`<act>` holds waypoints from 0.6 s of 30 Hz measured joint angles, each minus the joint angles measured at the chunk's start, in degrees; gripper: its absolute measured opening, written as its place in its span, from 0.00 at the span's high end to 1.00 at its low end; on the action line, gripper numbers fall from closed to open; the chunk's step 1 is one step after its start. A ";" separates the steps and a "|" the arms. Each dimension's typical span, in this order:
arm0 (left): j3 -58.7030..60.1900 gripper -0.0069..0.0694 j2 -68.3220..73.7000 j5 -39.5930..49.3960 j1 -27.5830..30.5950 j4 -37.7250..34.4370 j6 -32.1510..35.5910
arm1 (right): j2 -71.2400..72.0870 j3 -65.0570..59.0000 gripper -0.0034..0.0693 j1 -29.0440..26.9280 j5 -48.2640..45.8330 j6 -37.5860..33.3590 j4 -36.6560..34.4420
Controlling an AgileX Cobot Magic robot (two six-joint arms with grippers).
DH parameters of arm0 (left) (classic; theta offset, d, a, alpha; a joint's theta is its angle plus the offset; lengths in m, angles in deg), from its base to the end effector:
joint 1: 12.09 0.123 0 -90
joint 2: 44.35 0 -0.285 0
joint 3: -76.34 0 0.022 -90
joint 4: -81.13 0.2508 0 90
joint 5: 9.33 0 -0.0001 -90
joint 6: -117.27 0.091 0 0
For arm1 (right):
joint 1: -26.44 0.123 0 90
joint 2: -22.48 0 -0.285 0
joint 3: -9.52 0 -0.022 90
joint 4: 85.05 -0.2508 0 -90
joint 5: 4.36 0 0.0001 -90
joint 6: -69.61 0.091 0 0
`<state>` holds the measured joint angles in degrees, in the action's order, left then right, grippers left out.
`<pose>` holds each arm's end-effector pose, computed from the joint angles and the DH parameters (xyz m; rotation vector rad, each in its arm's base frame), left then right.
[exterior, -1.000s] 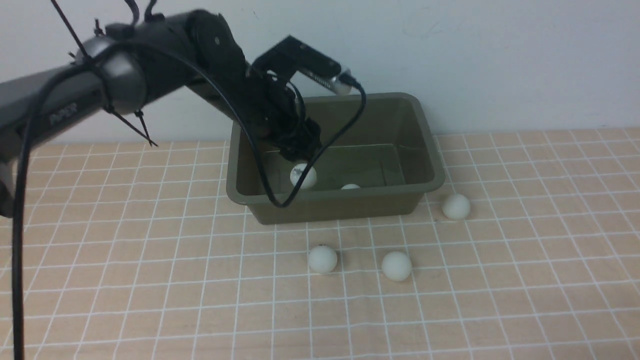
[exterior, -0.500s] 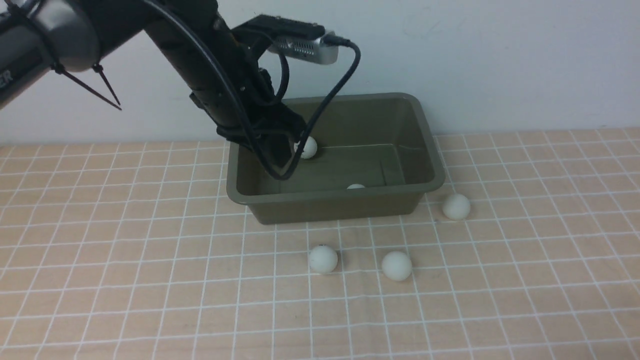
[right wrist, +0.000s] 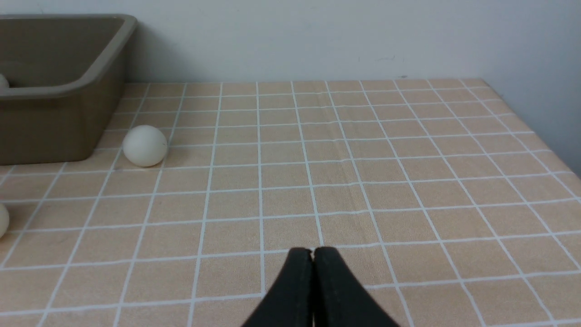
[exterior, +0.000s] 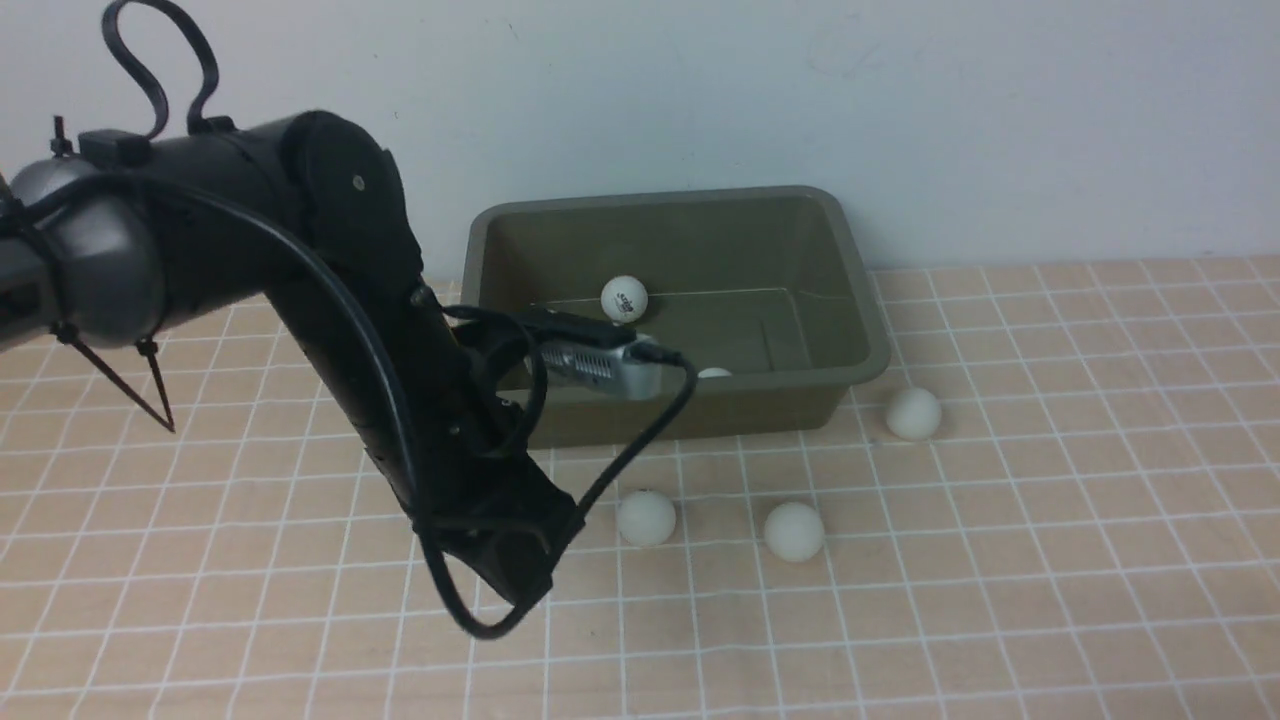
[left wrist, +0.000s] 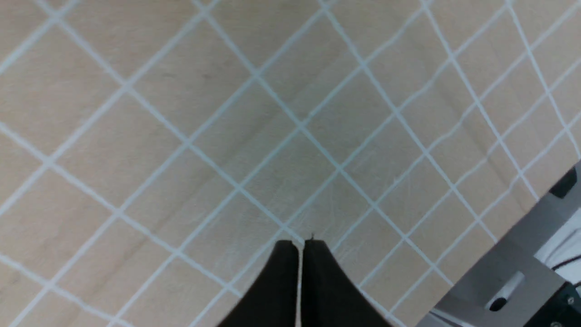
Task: Put the table tennis balls into the box on the light coffee tablecloth.
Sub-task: 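Reach for and grasp a ping pong ball on the table beside the basket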
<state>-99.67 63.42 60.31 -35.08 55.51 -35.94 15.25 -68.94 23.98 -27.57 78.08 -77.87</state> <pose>0.2883 -0.1624 0.2387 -1.0588 -2.8748 0.6488 0.0515 -0.0067 0.1704 0.1051 1.8949 -0.0538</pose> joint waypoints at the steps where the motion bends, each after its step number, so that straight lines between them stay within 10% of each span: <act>1: 0.21 0.95 0.00 -0.88 -0.68 -0.12 1.82 | 0.00 0.00 0.97 0.00 0.00 0.00 0.00; 10: 0.30 0.69 0.65 -16.51 -4.71 -1.11 4.37 | 0.00 0.00 0.97 0.00 0.00 0.00 0.00; 18: 0.11 0.36 4.62 -24.28 -4.71 1.34 -14.00 | 0.00 0.00 0.97 0.00 0.00 0.05 0.00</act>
<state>-99.56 68.04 36.03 -39.79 56.85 -49.93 15.25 -68.94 23.98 -27.57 78.13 -77.87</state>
